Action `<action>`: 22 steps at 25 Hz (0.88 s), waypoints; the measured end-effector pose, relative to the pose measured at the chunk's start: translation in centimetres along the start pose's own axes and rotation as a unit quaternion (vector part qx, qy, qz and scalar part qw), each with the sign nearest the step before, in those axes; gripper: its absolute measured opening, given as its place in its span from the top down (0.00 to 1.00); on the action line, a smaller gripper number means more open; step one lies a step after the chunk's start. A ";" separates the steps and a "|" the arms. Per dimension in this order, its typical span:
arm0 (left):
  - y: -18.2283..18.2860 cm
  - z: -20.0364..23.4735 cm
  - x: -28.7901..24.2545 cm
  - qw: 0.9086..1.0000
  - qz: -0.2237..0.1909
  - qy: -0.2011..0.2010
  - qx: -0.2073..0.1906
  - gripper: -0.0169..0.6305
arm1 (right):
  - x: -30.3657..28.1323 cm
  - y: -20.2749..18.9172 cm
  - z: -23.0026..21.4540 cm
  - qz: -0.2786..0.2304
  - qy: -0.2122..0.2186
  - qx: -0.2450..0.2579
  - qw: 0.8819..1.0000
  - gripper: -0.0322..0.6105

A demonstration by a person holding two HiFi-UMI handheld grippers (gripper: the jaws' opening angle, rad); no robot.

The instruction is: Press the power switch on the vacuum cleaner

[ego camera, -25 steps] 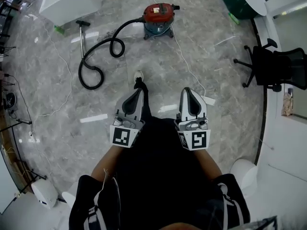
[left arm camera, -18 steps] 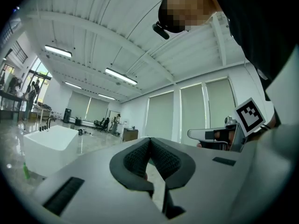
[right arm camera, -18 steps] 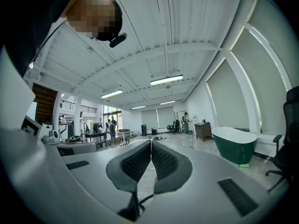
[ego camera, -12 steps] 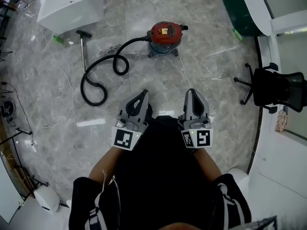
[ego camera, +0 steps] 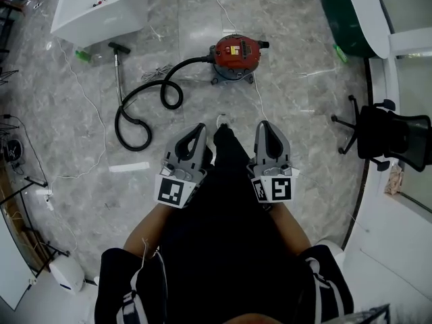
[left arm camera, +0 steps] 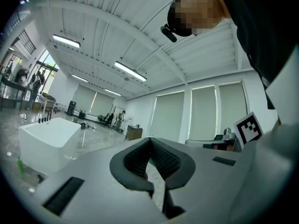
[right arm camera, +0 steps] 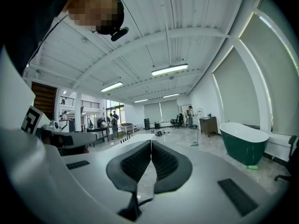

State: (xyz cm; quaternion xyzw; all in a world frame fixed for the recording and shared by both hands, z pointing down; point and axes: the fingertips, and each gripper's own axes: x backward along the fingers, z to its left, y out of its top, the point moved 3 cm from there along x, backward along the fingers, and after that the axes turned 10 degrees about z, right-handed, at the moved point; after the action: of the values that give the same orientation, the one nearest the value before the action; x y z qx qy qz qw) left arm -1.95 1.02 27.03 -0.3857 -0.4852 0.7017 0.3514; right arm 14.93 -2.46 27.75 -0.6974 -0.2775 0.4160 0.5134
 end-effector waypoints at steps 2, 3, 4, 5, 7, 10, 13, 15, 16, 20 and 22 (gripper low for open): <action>-0.3 0.1 -1.7 1.000 0.009 -0.006 -0.007 0.95 | -2.4 -1.0 -1.4 0.024 0.012 0.007 1.000 0.92; -0.3 0.2 -2.7 1.000 0.013 -0.005 -0.012 0.95 | -3.8 -1.6 -2.2 0.038 0.018 0.010 0.999 0.92; -0.3 0.4 -3.7 1.000 0.015 -0.003 -0.017 0.95 | -5.2 -2.3 -3.0 0.053 0.025 0.015 0.998 0.92; -0.2 0.5 -4.6 1.000 0.016 0.001 -0.019 0.95 | -6.7 -2.9 -3.8 0.069 0.033 0.022 0.997 0.92; 0.1 1.0 -6.3 1.000 0.015 0.013 -0.019 0.95 | -9.7 -4.1 -5.3 0.104 0.053 0.041 0.992 0.92; 0.6 2.2 -7.8 0.999 0.010 0.041 -0.003 0.95 | -14.0 -5.4 -7.4 0.146 0.076 0.053 0.985 0.92; 0.8 3.8 -8.5 0.998 0.011 0.068 0.015 0.95 | -18.5 -7.6 -9.4 0.185 0.074 0.077 0.977 0.92; 0.5 4.8 -9.1 0.996 0.015 0.080 0.021 0.95 | -21.9 -10.1 -10.9 0.216 0.074 0.091 0.969 0.92; 0.3 5.3 -9.6 0.996 0.016 0.082 0.020 0.95 | -23.6 -11.4 -11.7 0.231 0.075 0.092 0.966 0.92; -0.4 7.1 -11.7 0.996 0.025 0.089 -0.001 0.95 | -29.5 -16.1 -13.8 0.273 0.074 0.097 0.954 0.92; -0.7 8.3 -12.5 0.995 0.021 0.102 0.007 0.95 | -32.0 -18.2 -14.4 0.292 0.075 0.112 0.947 0.92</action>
State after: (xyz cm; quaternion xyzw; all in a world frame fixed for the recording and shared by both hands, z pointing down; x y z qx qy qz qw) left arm -3.48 -12.99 32.11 -0.4623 -0.4337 0.6697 0.3870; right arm 12.14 -29.75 56.27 -0.7147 0.0257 0.5228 0.4638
